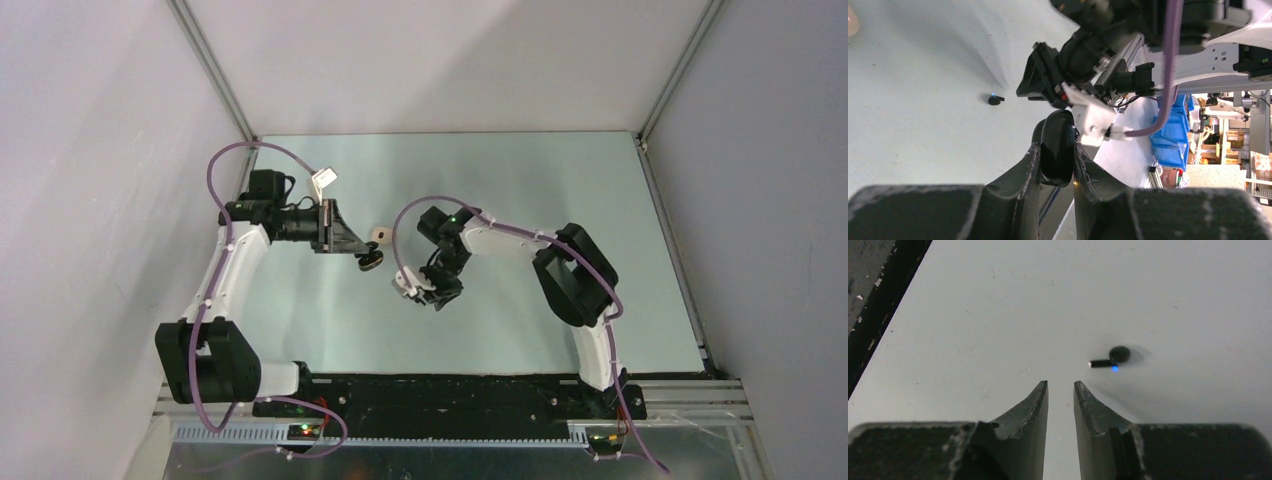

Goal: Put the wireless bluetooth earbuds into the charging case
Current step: Pick up the earbud from the center of the board.

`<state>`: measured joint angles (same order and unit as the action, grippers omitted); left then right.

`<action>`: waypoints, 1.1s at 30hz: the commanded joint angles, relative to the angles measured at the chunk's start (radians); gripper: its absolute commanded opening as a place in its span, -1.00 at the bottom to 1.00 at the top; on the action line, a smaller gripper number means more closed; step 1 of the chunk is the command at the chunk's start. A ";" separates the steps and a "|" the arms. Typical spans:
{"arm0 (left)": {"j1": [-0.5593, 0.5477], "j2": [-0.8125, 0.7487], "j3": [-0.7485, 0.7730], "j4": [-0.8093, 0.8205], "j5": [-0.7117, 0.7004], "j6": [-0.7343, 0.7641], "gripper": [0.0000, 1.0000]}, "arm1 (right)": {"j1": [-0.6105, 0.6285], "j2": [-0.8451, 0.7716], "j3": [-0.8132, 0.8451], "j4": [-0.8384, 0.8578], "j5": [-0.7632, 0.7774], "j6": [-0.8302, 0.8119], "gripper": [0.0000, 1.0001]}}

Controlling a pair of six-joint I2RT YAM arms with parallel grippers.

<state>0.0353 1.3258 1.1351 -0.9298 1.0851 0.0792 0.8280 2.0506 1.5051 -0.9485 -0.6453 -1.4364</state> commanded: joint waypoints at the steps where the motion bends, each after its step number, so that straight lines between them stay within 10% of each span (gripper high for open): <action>1: 0.008 -0.033 -0.005 0.012 0.038 0.009 -1.00 | -0.048 -0.102 0.024 -0.016 -0.095 0.003 -0.42; 33: 0.007 -0.005 0.001 0.011 0.027 0.014 -1.00 | 0.003 0.078 0.172 0.132 -0.050 0.380 -0.18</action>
<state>0.0505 1.3262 1.1332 -0.9211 1.0416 0.0895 0.8047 2.1036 1.6508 -0.8852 -0.7437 -1.1564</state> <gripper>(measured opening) 0.277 0.404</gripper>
